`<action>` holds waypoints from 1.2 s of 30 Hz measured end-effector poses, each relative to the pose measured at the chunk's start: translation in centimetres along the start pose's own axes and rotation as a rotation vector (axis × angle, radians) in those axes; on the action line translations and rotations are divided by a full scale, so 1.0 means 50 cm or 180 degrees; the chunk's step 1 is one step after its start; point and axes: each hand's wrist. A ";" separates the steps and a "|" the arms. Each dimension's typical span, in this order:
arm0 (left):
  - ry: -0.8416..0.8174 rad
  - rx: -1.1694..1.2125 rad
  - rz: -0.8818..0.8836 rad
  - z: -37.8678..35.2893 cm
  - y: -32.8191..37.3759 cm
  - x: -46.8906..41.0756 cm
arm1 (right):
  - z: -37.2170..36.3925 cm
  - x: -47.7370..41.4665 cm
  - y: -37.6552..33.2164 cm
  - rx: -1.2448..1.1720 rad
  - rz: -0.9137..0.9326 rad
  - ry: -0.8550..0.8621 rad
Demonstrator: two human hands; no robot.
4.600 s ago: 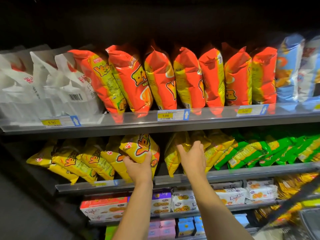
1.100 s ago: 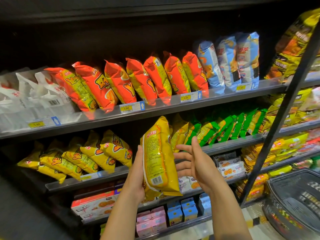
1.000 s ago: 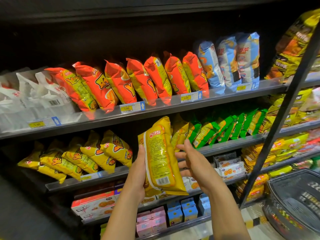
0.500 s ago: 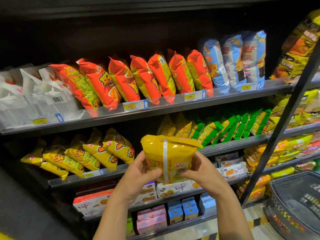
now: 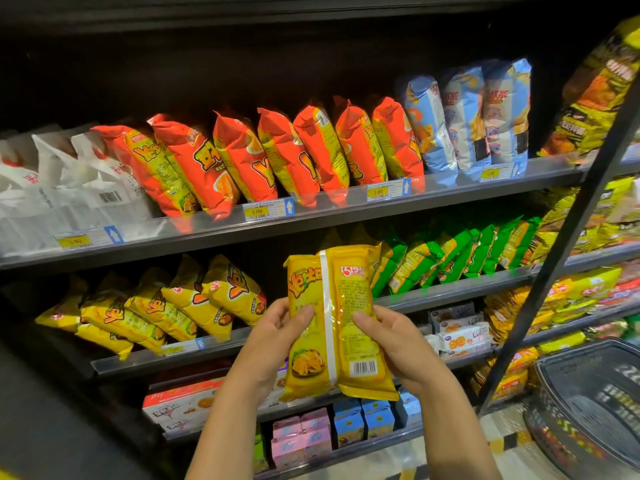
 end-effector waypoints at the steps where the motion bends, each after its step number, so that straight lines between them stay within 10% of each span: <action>1: 0.0084 0.0008 0.0138 -0.006 0.005 -0.002 | -0.010 0.001 -0.004 -0.0144 -0.0142 -0.0026; 17: 0.0443 -0.0074 0.0474 -0.025 0.017 -0.001 | -0.046 -0.027 -0.003 -0.1091 -0.0621 0.0164; 23: 0.0780 -0.0655 -0.0321 -0.016 0.015 -0.006 | -0.045 -0.042 0.030 -0.0339 0.0045 0.0577; 36: 0.0402 -0.0504 -0.0148 -0.044 0.013 -0.004 | -0.051 -0.042 0.018 0.0533 0.0470 0.0447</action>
Point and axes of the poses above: each hand's wrist, its own x-axis away from the middle knuckle, its own z-axis out of the back of the hand, y = z × x
